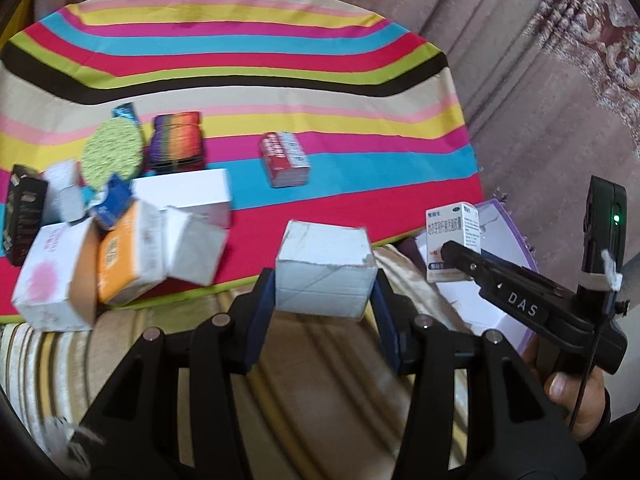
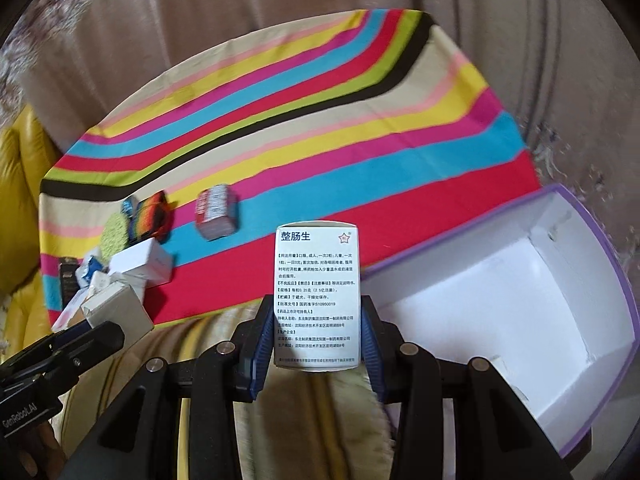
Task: Organize objects
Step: 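Carry both boxes into the purple-rimmed box and open both tools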
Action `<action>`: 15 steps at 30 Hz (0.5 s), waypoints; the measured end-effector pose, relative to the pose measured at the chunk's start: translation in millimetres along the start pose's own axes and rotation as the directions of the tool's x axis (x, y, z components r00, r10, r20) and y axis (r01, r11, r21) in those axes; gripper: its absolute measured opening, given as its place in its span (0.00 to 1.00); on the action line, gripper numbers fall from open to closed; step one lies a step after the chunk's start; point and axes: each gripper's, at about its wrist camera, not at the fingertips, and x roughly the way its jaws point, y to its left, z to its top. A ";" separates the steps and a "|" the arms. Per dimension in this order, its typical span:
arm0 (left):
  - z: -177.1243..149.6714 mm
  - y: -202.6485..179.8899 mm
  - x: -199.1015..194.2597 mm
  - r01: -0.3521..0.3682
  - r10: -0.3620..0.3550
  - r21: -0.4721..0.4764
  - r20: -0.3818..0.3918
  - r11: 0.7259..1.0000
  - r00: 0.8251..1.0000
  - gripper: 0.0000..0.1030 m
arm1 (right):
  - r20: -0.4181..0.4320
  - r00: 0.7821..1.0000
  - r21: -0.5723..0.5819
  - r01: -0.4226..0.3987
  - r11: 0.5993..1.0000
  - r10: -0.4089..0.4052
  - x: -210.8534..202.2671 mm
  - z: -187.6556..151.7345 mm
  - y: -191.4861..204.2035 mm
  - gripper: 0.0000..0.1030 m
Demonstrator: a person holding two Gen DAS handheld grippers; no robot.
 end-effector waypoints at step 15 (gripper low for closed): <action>7.5 -64.2 36.4 0.098 -0.092 0.105 -0.063 0.990 0.994 0.50 | -0.023 0.991 0.142 0.137 0.980 -0.135 -14.4 -15.6 -64.6 0.40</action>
